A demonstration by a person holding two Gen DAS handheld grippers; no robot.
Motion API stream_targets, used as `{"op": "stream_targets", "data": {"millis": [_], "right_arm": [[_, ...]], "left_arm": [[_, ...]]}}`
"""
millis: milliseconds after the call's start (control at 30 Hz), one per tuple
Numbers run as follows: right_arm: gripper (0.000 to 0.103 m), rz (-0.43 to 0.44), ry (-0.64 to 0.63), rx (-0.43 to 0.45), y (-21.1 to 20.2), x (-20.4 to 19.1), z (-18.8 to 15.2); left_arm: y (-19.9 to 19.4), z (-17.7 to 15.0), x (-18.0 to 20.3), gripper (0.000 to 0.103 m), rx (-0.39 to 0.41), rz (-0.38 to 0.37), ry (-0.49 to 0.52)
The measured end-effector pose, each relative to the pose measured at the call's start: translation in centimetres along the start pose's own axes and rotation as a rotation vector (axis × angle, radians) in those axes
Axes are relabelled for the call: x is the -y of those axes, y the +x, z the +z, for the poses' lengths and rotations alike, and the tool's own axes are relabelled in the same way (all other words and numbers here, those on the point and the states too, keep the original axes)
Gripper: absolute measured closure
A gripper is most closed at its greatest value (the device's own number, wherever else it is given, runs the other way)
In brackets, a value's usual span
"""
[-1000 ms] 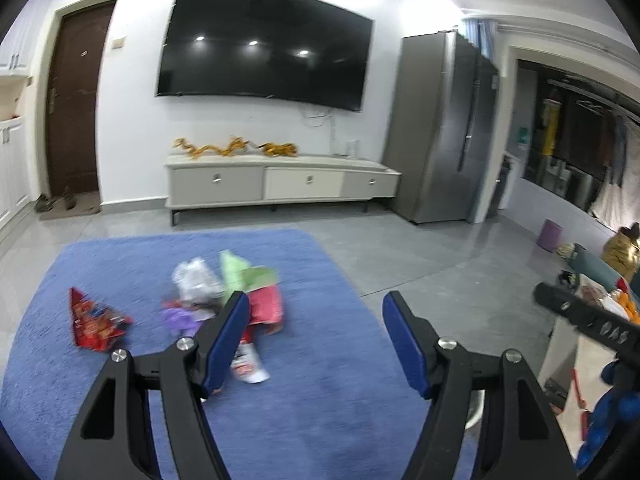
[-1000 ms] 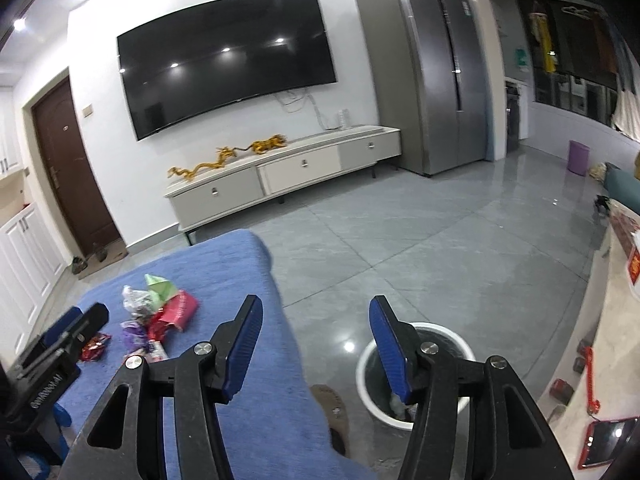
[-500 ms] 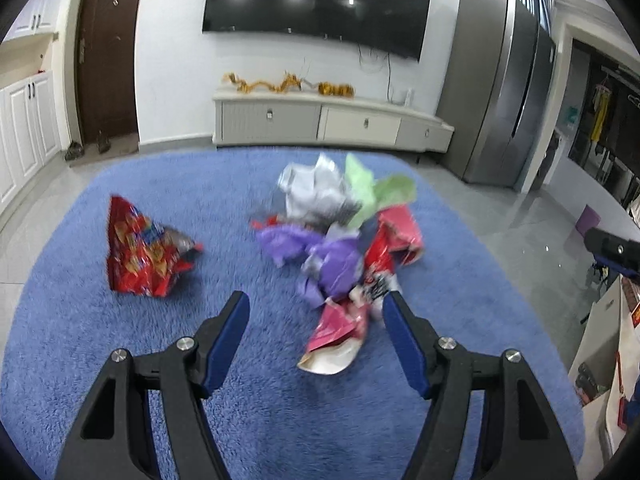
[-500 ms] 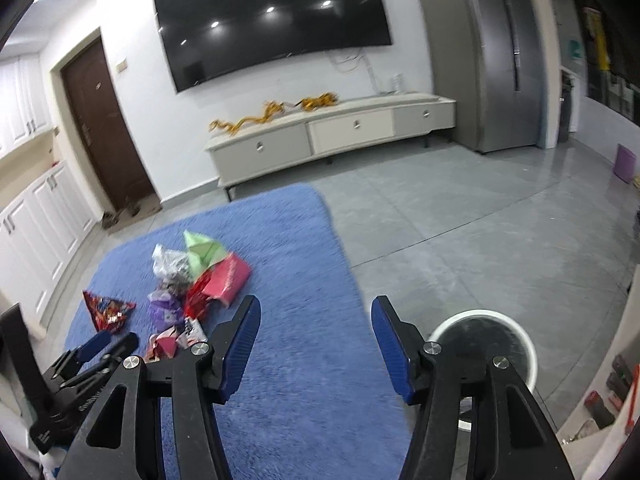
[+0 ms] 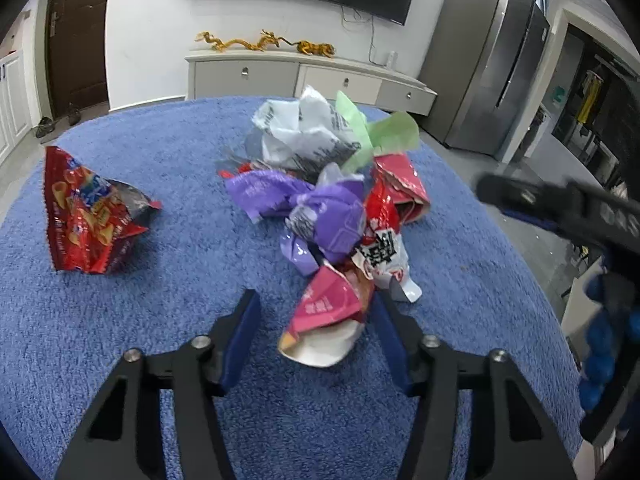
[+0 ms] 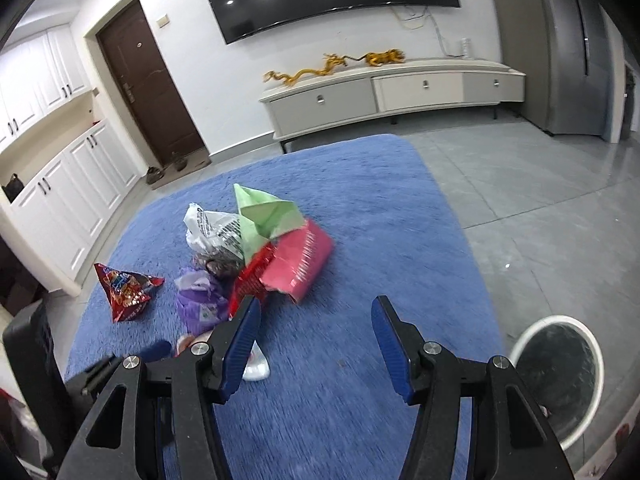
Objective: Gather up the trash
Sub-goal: 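Grasp the pink wrapper with the left gripper while the right gripper grasps the green paper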
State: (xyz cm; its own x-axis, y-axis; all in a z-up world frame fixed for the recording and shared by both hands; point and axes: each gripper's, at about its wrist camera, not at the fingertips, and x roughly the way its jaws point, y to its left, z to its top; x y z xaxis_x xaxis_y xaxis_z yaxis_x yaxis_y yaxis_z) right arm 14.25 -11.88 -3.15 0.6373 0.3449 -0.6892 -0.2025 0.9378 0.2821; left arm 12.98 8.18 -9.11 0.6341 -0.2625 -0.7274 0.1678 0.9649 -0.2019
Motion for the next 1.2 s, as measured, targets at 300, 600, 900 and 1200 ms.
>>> {"op": "stream_targets", "data": {"millis": [300, 600, 900, 1200], "right_arm": [[0.048, 0.084, 0.060, -0.049, 5.3, 1.0, 2.0], [0.065, 0.184, 0.147, -0.084, 6.6, 2.6, 2.0], [0.059, 0.133, 0.155, -0.069, 5.7, 3.4, 2.7], [0.047, 0.068, 0.004, -0.037, 5.5, 0.8, 4.6]], "left_arm": [[0.2, -0.6, -0.1, 0.063, -0.015, -0.056, -0.016], [-0.4, -0.9, -0.5, 0.068, -0.017, -0.099, -0.031], [-0.7, -1.1, -0.6, 0.069, -0.013, -0.097, -0.039], [-0.7, -0.5, -1.3, 0.069, -0.015, -0.109, -0.051]]}}
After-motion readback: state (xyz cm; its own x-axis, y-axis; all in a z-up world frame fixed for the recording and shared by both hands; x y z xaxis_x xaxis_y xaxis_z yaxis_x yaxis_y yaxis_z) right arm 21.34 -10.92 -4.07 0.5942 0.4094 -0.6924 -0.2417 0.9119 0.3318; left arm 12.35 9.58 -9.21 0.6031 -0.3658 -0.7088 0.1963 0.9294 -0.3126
